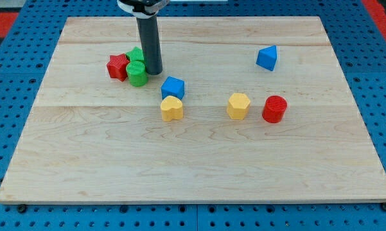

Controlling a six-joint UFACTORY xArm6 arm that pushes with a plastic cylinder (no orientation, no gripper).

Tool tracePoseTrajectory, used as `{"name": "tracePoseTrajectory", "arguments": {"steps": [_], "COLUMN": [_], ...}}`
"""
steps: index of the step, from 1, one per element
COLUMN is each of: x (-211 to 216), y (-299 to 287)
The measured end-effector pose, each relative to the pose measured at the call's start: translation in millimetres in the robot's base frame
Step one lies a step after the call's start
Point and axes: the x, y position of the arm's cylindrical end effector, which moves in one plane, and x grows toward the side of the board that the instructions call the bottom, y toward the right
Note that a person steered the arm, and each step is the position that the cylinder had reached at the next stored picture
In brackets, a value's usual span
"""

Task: Slide the red circle closer to the green circle

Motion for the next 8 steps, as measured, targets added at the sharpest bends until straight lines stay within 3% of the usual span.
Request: {"name": "tracePoseTrajectory", "arguments": {"steps": [1, 2, 4, 5, 6, 8], "x": [13, 13, 33, 80, 123, 122], "y": [2, 47, 232, 308, 322, 256]}}
